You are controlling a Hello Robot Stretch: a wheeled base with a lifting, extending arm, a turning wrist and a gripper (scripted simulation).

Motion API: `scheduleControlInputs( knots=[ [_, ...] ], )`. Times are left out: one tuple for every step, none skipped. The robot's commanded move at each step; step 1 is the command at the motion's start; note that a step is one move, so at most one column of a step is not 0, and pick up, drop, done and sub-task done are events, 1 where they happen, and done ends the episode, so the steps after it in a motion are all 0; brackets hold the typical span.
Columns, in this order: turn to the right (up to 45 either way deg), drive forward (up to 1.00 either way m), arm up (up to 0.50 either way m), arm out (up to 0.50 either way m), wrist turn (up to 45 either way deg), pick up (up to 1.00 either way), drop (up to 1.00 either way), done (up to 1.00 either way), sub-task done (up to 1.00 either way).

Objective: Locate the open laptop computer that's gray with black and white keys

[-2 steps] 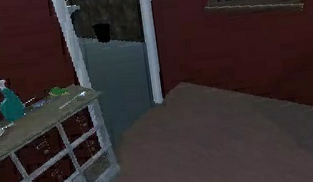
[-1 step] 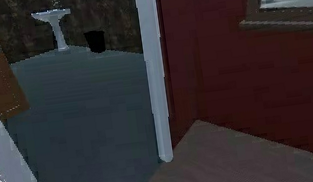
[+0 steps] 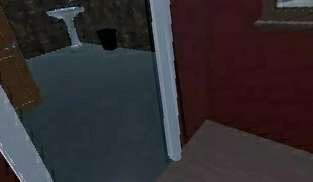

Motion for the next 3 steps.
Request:
scheduleControlInputs(
  knots=[
    [0.0, 0.15, 0.0, 0.0, 0.0, 0.0, 0.0, 0.0, 0.0],
    [-9.0, 0.0, 0.0, 0.0, 0.0, 0.0, 0.0, 0.0, 0.0],
    [0.0, 0.5, 0.0, 0.0, 0.0, 0.0, 0.0, 0.0, 0.0]
  ],
)
